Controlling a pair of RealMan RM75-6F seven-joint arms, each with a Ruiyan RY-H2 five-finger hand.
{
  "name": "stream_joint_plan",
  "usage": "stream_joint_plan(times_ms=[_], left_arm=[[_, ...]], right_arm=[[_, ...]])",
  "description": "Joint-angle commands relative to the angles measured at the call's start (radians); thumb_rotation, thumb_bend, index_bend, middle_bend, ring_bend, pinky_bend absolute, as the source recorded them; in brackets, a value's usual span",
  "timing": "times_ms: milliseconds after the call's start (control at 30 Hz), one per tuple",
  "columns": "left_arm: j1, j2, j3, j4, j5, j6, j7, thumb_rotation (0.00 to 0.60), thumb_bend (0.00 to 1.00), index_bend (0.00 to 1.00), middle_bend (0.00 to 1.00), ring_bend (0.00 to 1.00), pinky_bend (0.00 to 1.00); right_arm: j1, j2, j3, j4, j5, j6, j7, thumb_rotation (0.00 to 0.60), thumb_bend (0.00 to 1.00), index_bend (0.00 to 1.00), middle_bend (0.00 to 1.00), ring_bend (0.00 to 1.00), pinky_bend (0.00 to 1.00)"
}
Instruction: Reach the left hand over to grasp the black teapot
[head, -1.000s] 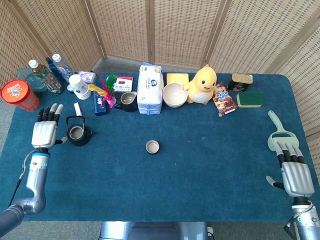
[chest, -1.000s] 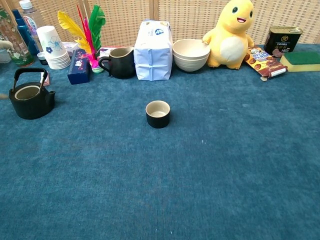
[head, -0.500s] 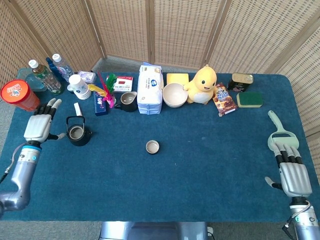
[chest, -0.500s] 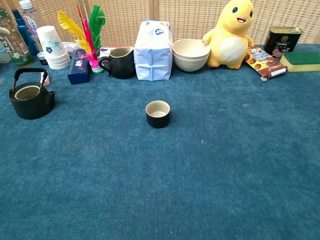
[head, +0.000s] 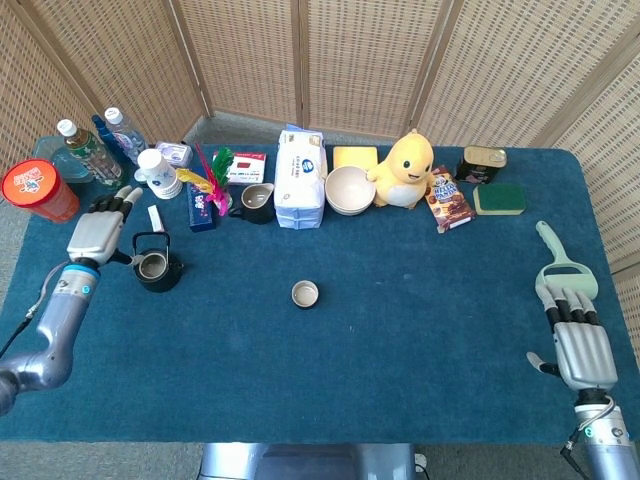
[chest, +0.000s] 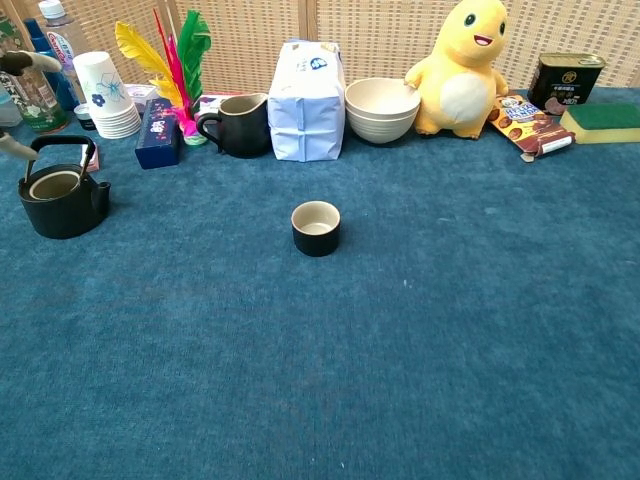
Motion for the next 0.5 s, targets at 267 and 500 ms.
stream_joint_plan(times_ms=[267, 500], left_arm=[[-0.091, -0.069, 0.014, 0.072, -0.176, -0.057, 0.144, 0.600, 0.05, 0.00, 0.00, 0.00, 0.03], [-0.123, -0.115, 0.031, 0.136, -0.245, -0.077, 0.176, 0.600, 0.05, 0.00, 0.00, 0.00, 0.05]], right_arm=[[0.002, 0.013, 0.016, 0.012, 0.031, -0.012, 0.039, 0.600, 0.00, 0.00, 0.00, 0.00, 0.00], [0.008, 0.009, 0.018, 0.024, 0.043, -0.026, 0.044, 0.600, 0.00, 0.00, 0.00, 0.00, 0.00]])
